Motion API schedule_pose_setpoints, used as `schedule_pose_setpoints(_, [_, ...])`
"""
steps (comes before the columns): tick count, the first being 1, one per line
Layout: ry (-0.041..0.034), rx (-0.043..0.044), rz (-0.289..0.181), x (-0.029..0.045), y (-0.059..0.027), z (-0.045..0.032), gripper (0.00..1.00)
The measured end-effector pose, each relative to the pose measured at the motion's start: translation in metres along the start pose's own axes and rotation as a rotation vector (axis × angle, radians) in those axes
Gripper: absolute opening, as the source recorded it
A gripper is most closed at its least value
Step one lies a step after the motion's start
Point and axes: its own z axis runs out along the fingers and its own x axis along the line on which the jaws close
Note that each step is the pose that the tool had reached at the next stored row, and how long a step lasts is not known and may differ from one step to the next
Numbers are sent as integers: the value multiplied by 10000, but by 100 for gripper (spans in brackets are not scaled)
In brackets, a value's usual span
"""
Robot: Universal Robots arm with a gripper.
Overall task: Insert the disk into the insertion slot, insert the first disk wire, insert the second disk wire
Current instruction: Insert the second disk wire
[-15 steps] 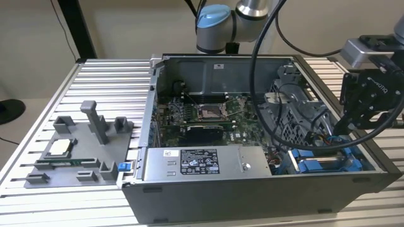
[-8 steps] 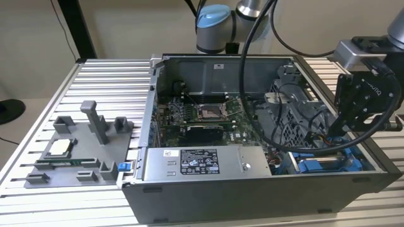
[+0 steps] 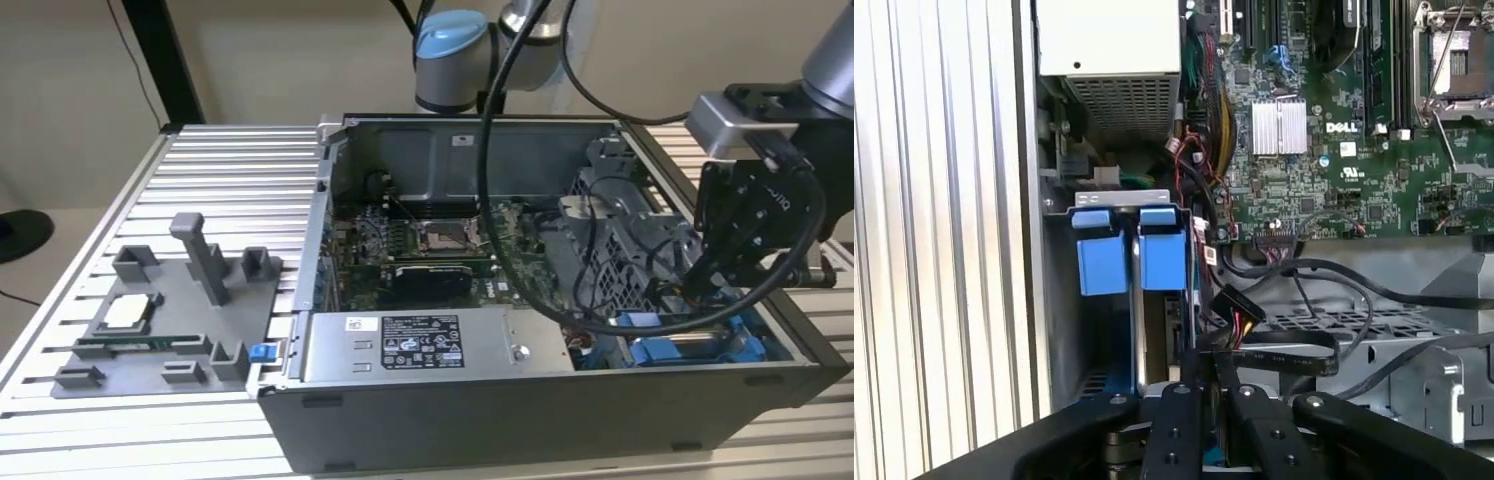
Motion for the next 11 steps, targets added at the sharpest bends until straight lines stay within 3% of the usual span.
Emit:
schedule_pose_setpoints(2, [-38,95,-5,32,34,1,0])
schedule_pose_setpoints(6, [-121,604,-35,51,83,8,0])
schedule_pose_setpoints(8, [-124,639,-37,57,115,11,0])
schedule_pose_setpoints(11, [-133,794,-47,69,174,14,0])
